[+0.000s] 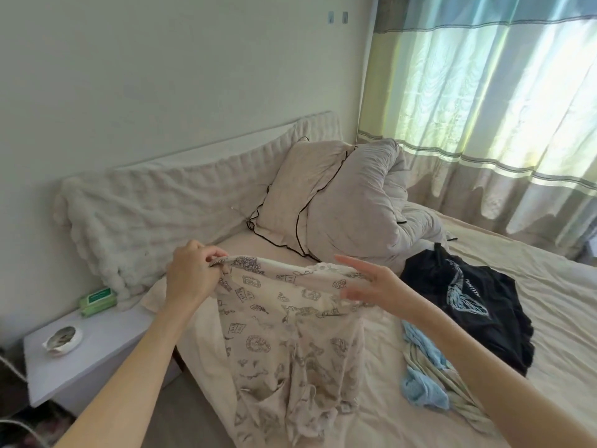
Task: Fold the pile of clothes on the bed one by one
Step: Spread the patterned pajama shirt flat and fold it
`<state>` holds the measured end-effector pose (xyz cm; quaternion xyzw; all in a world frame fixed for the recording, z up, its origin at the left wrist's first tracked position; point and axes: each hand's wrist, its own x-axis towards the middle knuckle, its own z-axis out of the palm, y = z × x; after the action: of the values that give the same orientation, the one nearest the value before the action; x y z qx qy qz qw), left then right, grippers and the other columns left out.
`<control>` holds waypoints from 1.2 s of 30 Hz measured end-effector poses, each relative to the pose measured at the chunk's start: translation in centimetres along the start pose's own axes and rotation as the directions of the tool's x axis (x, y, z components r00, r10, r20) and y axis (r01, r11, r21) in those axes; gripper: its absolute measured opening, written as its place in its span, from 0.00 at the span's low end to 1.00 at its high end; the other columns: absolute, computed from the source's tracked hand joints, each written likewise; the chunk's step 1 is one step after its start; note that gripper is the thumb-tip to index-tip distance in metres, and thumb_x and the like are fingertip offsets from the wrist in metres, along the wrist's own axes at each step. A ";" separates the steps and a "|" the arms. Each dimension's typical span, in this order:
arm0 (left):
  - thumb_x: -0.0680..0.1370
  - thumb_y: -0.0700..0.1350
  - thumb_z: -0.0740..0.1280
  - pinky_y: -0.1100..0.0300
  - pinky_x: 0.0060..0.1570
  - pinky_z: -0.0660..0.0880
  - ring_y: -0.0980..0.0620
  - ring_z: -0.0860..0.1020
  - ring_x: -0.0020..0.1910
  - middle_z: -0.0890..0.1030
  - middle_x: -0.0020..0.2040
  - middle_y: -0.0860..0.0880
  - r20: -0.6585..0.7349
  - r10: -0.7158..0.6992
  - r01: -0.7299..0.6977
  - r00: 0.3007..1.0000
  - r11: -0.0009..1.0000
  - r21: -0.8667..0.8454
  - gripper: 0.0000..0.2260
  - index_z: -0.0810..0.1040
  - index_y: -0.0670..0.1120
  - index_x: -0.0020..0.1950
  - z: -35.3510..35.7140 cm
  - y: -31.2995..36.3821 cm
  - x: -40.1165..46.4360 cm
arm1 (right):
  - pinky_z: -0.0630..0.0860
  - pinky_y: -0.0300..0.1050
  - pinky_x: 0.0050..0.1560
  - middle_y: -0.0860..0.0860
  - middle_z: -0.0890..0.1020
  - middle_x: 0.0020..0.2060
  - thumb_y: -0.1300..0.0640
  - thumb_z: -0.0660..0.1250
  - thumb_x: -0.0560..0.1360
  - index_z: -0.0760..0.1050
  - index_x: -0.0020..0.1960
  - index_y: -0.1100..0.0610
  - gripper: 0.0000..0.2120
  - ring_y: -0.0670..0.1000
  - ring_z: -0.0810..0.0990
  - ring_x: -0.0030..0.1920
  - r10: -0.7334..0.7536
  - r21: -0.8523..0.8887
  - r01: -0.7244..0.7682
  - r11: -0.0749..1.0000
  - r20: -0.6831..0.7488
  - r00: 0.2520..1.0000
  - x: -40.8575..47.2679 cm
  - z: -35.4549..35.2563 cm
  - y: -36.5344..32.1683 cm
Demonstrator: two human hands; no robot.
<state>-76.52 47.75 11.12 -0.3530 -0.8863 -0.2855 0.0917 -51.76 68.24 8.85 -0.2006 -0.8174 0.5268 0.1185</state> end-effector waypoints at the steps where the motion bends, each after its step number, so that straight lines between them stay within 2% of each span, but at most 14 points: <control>1: 0.73 0.42 0.70 0.49 0.50 0.71 0.44 0.73 0.50 0.76 0.45 0.47 -0.007 0.015 -0.014 1.000 0.999 0.047 0.07 0.84 0.51 0.48 0.0 0.0 -0.1 | 0.74 0.40 0.55 0.39 0.75 0.50 0.46 0.74 0.69 0.70 0.60 0.29 0.24 0.40 0.74 0.50 -0.012 -0.176 0.013 0.984 0.011 1.000 0.0 0.1 0.0; 4: 0.75 0.45 0.68 0.53 0.48 0.64 0.44 0.72 0.51 0.79 0.45 0.48 0.002 0.057 -0.056 0.998 0.984 0.167 0.08 0.83 0.52 0.51 -0.2 -0.1 -0.2 | 0.70 0.43 0.41 0.43 0.66 0.39 0.36 0.66 0.71 0.73 0.62 0.35 0.20 0.46 0.70 0.39 -0.027 -0.734 0.013 0.679 -0.008 1.000 0.1 0.6 0.6; 5: 0.75 0.46 0.67 0.53 0.46 0.61 0.44 0.72 0.50 0.79 0.45 0.48 -0.001 0.066 -0.065 0.998 0.979 0.196 0.07 0.83 0.52 0.50 -0.3 -0.1 -0.4 | 0.67 0.44 0.37 0.44 0.65 0.37 0.35 0.63 0.72 0.75 0.61 0.38 0.19 0.47 0.69 0.37 -0.059 -0.816 0.004 0.579 -0.037 0.998 0.1 1.0 0.7; 7: 0.76 0.49 0.65 0.55 0.45 0.58 0.46 0.71 0.50 0.78 0.44 0.49 0.003 0.076 -0.074 0.997 0.961 0.267 0.08 0.83 0.49 0.47 -0.2 0.0 -0.8 | 0.62 0.43 0.33 0.44 0.65 0.34 0.37 0.59 0.76 0.79 0.54 0.46 0.17 0.48 0.70 0.34 -0.121 -0.851 -0.034 0.524 -0.114 0.986 0.1 1.4 0.3; 10: 0.77 0.51 0.64 0.54 0.47 0.60 0.46 0.71 0.51 0.75 0.46 0.49 0.029 0.089 -0.094 0.996 0.953 0.287 0.11 0.83 0.47 0.48 -0.5 0.4 -1.2 | 0.65 0.45 0.37 0.46 0.69 0.39 0.47 0.61 0.79 0.77 0.44 0.59 0.16 0.54 0.76 0.41 -0.116 -0.729 -0.102 0.677 -0.242 0.963 0.6 0.7 -1.3; 13: 0.76 0.41 0.65 0.52 0.51 0.66 0.45 0.74 0.50 0.75 0.49 0.46 -0.122 0.144 -0.131 0.982 0.986 0.103 0.11 0.80 0.46 0.57 -1.2 1.0 -2.0 | 0.67 0.44 0.40 0.51 0.74 0.37 0.59 0.66 0.76 0.76 0.39 0.65 0.10 0.55 0.75 0.41 -0.173 -0.506 -0.040 0.862 -0.366 0.914 0.5 0.0 -3.5; 16: 0.74 0.38 0.62 0.69 0.42 0.66 0.56 0.72 0.41 0.75 0.45 0.50 -0.291 0.098 -0.156 0.952 0.971 -0.183 0.10 0.77 0.49 0.50 -1.9 1.8 -3.3 | 0.67 0.33 0.33 0.49 0.75 0.31 0.66 0.67 0.71 0.76 0.38 0.64 0.03 0.42 0.73 0.33 -0.295 -0.387 0.097 0.917 -0.495 0.817 -0.4 -0.3 -5.9; 19: 0.76 0.35 0.59 0.70 0.32 0.69 0.57 0.73 0.33 0.76 0.35 0.52 -0.005 -0.032 0.025 0.999 0.861 -0.508 0.12 0.74 0.52 0.40 -2.4 2.5 -2.2 | 0.63 0.33 0.29 0.49 0.73 0.29 0.68 0.63 0.73 0.75 0.41 0.68 0.04 0.42 0.68 0.29 -0.200 -0.369 0.023 0.929 -0.450 0.871 0.2 -1.5 -7.1; 21: 0.77 0.34 0.60 0.68 0.31 0.71 0.57 0.75 0.33 0.76 0.35 0.52 0.131 0.045 0.041 0.990 0.808 -0.587 0.13 0.74 0.51 0.40 -2.9 2.6 -1.7 | 0.63 0.37 0.32 0.51 0.73 0.31 0.67 0.62 0.75 0.75 0.41 0.67 0.06 0.46 0.68 0.31 -0.094 -0.304 -0.035 0.952 -0.400 0.912 0.5 -2.3 -6.8; 24: 0.76 0.39 0.62 0.65 0.32 0.69 0.58 0.73 0.33 0.76 0.36 0.52 0.113 0.145 -0.048 0.983 0.795 -0.605 0.10 0.74 0.54 0.41 -3.9 2.7 -1.0 | 0.67 0.38 0.32 0.52 0.72 0.33 0.64 0.61 0.78 0.74 0.42 0.61 0.07 0.48 0.70 0.33 -0.023 -0.059 0.000 0.998 -0.393 0.919 0.2 -3.6 -7.0; 27: 0.77 0.43 0.64 0.68 0.26 0.65 0.61 0.70 0.26 0.73 0.27 0.57 0.070 0.138 -0.082 0.988 0.849 -0.521 0.11 0.73 0.53 0.35 -4.4 3.1 -0.1 | 0.67 0.33 0.28 0.51 0.71 0.32 0.60 0.62 0.79 0.71 0.39 0.58 0.09 0.46 0.70 0.31 -0.067 0.002 0.075 0.997 -0.429 0.901 -0.1 -4.4 -7.9; 29: 0.78 0.47 0.64 0.65 0.29 0.66 0.57 0.71 0.25 0.73 0.25 0.52 0.104 0.072 -0.005 0.992 0.843 -0.538 0.13 0.74 0.46 0.33 -4.1 3.0 -0.3 | 0.65 0.30 0.26 0.48 0.69 0.30 0.60 0.62 0.78 0.69 0.36 0.56 0.12 0.41 0.68 0.27 -0.125 -0.046 0.117 0.992 -0.452 0.883 -0.3 -4.1 -8.2; 31: 0.77 0.50 0.62 0.58 0.35 0.67 0.48 0.74 0.33 0.75 0.32 0.41 0.185 -0.028 0.131 0.982 0.809 -0.573 0.17 0.75 0.37 0.38 -3.0 2.3 -1.3 | 0.63 0.30 0.26 0.47 0.67 0.28 0.61 0.62 0.78 0.68 0.36 0.56 0.12 0.39 0.66 0.25 -0.150 -0.087 0.124 0.988 -0.459 0.876 -0.7 -3.4 -7.7; 36: 0.76 0.55 0.61 0.52 0.43 0.71 0.45 0.76 0.39 0.77 0.38 0.41 0.401 -0.080 0.326 0.912 0.736 -0.593 0.16 0.75 0.42 0.43 -0.9 1.0 -4.0 | 0.62 0.31 0.25 0.47 0.66 0.29 0.62 0.63 0.78 0.67 0.37 0.57 0.11 0.40 0.64 0.24 -0.130 -0.127 0.084 0.988 -0.412 0.902 -2.5 -1.7 -5.9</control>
<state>-72.93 45.53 10.82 -0.3069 -0.7673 -0.5153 -0.2272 -50.06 66.39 14.95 -0.2697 -0.8094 0.4203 0.3089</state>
